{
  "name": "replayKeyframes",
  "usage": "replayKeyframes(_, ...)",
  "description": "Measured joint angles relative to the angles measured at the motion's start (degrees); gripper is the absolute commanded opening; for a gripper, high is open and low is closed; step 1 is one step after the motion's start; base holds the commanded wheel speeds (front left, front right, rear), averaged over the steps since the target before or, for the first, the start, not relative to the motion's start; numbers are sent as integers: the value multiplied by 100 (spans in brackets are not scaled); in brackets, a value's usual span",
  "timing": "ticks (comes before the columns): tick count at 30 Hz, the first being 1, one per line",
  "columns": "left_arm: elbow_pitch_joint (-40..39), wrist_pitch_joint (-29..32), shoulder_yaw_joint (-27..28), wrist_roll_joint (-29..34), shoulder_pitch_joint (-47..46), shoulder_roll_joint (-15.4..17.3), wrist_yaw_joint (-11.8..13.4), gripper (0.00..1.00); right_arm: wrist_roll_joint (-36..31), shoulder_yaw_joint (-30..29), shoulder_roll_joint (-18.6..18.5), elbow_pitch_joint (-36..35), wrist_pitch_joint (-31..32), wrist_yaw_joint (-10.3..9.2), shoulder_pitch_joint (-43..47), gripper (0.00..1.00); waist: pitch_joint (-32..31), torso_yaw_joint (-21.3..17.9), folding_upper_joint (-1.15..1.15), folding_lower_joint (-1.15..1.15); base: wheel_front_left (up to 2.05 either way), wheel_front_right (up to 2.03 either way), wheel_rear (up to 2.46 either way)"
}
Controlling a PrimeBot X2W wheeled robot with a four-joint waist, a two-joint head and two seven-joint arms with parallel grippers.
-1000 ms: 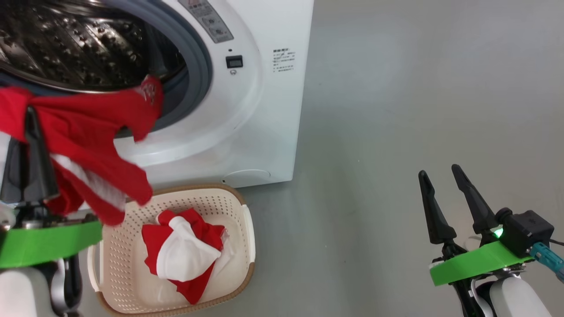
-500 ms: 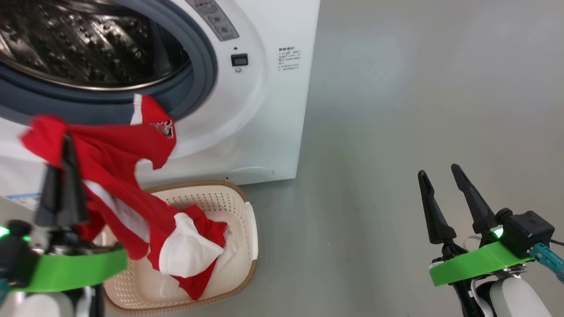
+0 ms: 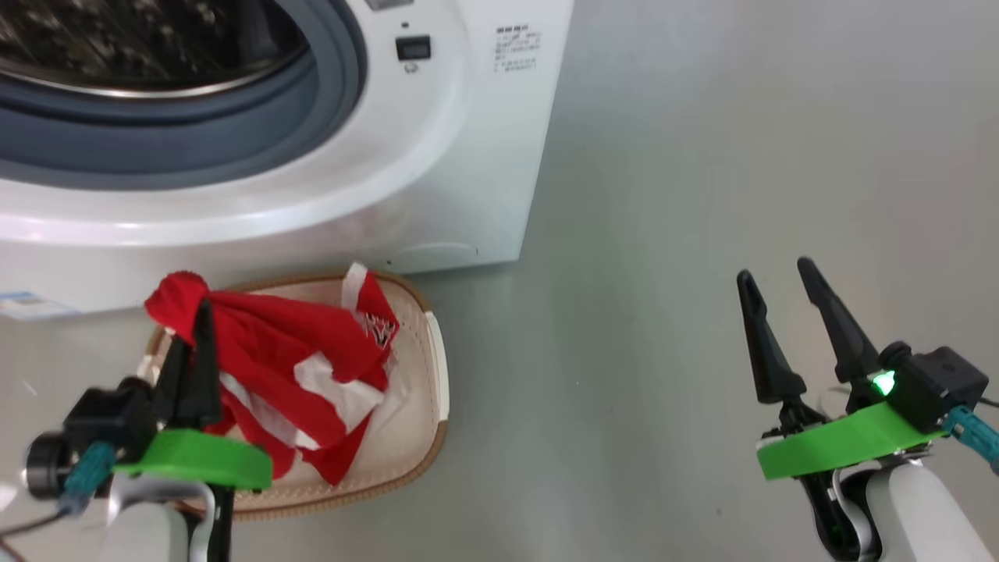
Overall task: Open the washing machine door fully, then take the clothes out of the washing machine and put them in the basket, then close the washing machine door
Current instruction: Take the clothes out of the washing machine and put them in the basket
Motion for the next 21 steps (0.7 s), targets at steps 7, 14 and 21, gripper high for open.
replayKeyframes(7,999,0,-132,219,-604,13,-91,0,-26,23,8,-66,0,0,-250,100,458,-34,0,0,0,0,0)
replayKeyframes(14,1958,0,-219,289,-1183,23,-99,0,-31,91,32,-100,0,0,-506,100,938,-74,0,0,0,0,0)
replayKeyframes(21,2814,0,-283,336,-1774,89,-140,0,-32,107,45,-153,0,0,-727,100,1344,-92,0,0,0,0,0)
